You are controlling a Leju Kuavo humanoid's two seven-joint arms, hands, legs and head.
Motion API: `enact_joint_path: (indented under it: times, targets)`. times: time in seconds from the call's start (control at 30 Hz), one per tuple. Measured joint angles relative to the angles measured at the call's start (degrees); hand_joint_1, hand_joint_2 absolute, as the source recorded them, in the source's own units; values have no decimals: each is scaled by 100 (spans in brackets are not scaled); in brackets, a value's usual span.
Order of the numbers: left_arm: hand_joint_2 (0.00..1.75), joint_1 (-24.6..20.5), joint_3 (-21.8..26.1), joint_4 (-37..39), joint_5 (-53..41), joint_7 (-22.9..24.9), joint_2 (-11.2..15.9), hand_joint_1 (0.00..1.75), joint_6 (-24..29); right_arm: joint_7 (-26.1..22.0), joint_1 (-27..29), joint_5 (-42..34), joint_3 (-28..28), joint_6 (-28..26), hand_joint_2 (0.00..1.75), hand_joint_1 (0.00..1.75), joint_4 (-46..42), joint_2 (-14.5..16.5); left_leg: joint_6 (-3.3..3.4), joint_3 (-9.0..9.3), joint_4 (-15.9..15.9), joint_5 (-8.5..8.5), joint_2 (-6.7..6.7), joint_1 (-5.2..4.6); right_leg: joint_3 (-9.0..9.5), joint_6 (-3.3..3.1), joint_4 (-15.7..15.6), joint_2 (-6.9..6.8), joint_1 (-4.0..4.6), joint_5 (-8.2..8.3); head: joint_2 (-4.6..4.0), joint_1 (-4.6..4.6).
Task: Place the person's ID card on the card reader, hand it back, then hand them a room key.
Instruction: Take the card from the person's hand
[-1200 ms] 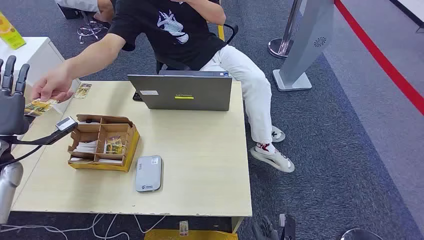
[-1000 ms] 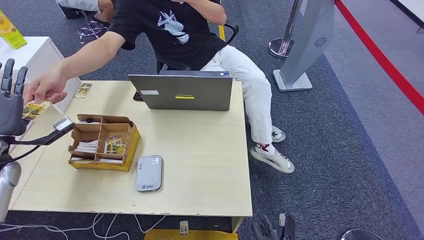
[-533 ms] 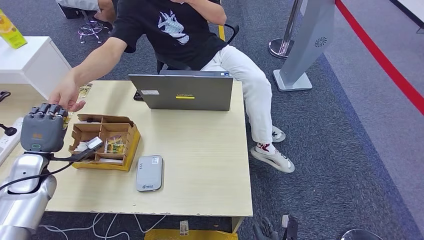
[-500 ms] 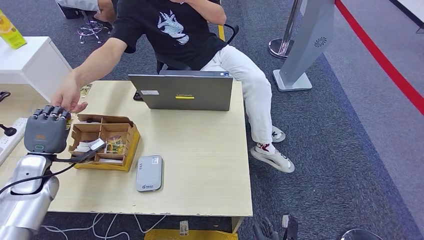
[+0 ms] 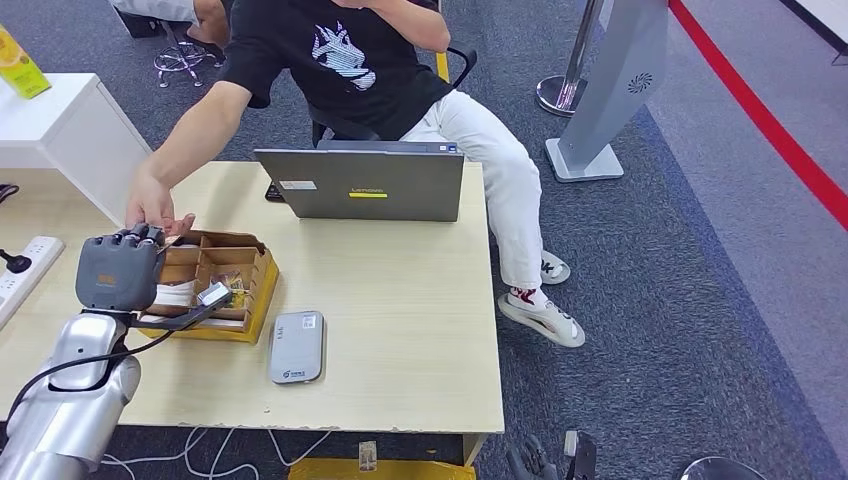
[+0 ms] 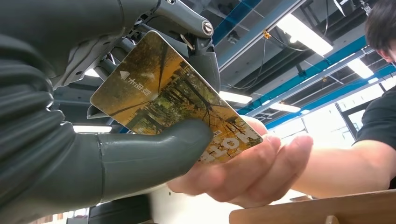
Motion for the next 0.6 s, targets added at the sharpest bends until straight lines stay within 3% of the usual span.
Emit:
enact_joint_path:
  times: [0.23,0.4,0.6]
  targets:
    - [175,36,-6,44,58,-29,-209,175,161,0,0,28,-2,-15,175,0,3,0,0,0,1,0,-2,-1,2,0,-1,-2,-1,0,0,1]
    - [175,143,-59,11,329,-320,-669,175,333,-7,0,51,-14,-26,175,0,3,0,1,0,4,0,-4,-3,3,1,-2,-4,-3,1,0,0]
    - [175,478,-771,-472,422,-530,-1253,175,-463,-36,2,53,-119,-7,175,0,3,0,3,-4,5,-2,-6,-5,3,1,-4,-6,-4,1,0,1]
